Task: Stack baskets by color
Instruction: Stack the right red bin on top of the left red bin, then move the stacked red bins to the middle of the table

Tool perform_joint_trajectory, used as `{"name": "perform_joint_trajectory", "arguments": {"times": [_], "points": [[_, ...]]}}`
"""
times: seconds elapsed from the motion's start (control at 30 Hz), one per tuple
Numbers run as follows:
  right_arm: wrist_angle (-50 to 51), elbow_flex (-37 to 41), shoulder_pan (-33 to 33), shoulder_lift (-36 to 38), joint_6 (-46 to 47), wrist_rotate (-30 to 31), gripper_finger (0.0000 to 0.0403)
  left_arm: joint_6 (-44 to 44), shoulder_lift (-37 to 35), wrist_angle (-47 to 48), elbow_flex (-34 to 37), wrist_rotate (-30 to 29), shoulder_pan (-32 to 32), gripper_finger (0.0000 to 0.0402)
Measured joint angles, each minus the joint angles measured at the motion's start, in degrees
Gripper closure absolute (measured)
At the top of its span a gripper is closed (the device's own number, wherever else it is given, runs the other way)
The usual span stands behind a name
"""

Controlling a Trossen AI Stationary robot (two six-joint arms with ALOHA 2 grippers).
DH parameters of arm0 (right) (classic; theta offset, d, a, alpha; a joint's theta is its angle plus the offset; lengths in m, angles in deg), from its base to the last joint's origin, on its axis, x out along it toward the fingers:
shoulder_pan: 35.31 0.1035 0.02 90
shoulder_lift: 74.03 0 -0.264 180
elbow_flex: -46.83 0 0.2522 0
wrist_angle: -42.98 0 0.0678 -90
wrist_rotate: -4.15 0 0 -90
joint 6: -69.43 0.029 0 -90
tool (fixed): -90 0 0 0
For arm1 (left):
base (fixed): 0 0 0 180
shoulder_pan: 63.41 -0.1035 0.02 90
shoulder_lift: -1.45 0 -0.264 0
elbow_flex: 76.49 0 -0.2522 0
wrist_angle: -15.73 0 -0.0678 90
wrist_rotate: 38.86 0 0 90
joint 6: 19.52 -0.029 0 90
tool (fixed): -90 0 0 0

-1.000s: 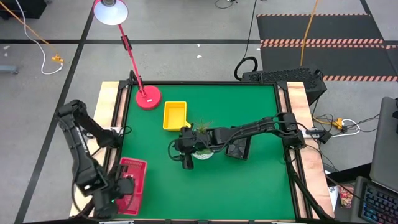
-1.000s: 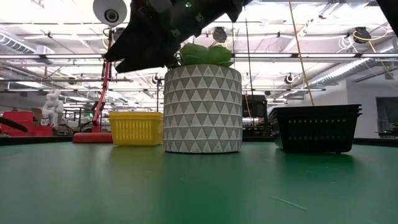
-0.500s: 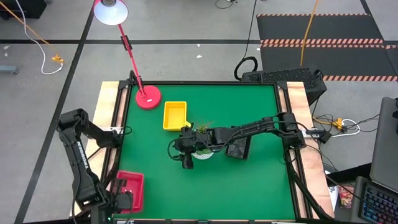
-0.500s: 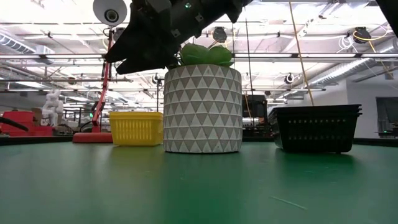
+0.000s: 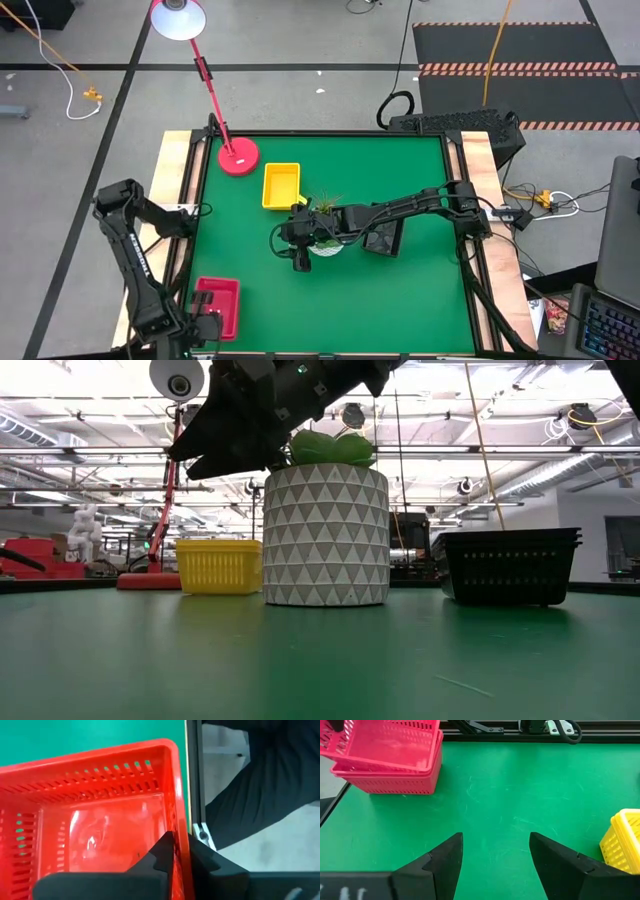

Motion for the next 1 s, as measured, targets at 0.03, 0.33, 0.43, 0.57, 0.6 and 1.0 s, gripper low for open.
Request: {"name": "perform_joint_trajectory", "arguments": {"times": [0.03,0.33,0.43,0.57,0.6,1.0], "points": [[0.0,0.0,0.0,0.0,0.0,0.0,0.0181,0.0,0.0,-0.1,0.0,-0.2,0.0,0.0363],[0.0,0.0,0.0,0.0,-0.1,0.0,0.0181,0.0,0.3,-2.2,0.0,-3.0,-0.2,0.0324],[0.0,0.0,0.0,0.0,0.0,0.0,0.0181,-0.3,0.3,-2.2,0.0,-3.4,-0.2,0.0320],[0.0,0.0,0.0,0.0,0.0,0.0,0.0181,0.3,0.3,-2.2,0.0,-4.6,-0.3,0.0320],[0.0,0.0,0.0,0.0,0.0,0.0,0.0181,0.3,0.3,-2.3,0.0,-4.8,-0.5,0.0320],[-0.1,0.0,2.5,3.9,-0.5,0.0,0.0181,-0.7,0.3,-1.3,9.1,0.8,-4.2,0.0320]]}}
